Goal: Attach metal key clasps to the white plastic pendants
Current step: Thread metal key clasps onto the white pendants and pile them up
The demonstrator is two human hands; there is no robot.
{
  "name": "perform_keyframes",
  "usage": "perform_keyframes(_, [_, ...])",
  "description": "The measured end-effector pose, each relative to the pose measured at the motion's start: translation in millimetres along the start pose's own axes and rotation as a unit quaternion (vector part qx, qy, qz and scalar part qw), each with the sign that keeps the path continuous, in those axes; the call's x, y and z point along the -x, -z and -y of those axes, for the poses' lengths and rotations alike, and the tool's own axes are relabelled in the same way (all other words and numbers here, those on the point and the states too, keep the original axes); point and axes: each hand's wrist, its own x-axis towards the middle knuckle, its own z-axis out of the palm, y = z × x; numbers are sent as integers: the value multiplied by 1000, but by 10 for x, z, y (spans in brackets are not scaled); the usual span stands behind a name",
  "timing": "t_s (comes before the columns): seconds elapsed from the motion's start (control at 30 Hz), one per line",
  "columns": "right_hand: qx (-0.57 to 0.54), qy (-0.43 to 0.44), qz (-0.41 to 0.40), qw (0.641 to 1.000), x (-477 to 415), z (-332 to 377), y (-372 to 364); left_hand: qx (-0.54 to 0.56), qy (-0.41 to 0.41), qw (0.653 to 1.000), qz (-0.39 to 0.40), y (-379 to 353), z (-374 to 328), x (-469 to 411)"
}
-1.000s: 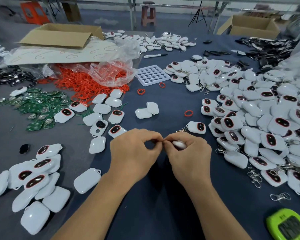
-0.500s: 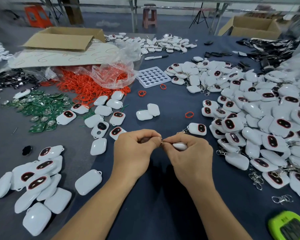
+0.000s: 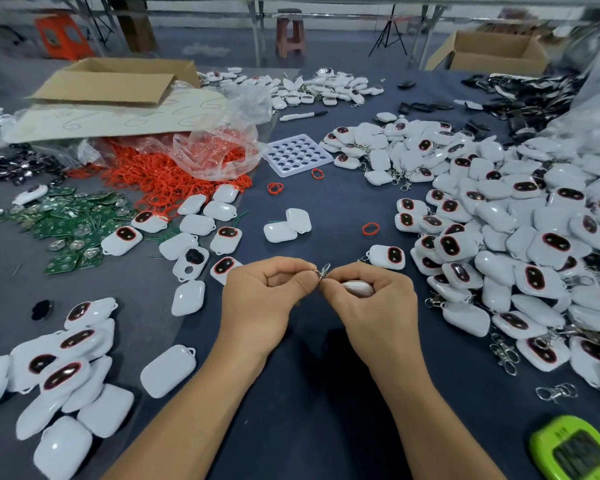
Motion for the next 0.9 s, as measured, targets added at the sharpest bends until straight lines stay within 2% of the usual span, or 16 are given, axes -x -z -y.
perform_keyframes(0.17, [11, 12, -25, 1000, 6, -4, -2, -44, -5, 999, 17, -5, 20, 15])
perform_keyframes(0.27, [12, 23, -37, 999, 5, -11, 9, -94, -52, 994, 19, -20, 9, 50])
perform_keyframes(0.37, [19, 18, -16, 1000, -15, -24, 28, -167, -101, 981, 15, -23, -1, 71])
perform_keyframes(0.57, [8, 0, 1, 1000, -21, -34, -5, -191, -102, 976, 6, 1, 20, 39])
perform_keyframes(0.9, [84, 19, 6, 996, -19, -65, -8, -242, -101, 965, 20, 13, 16, 63])
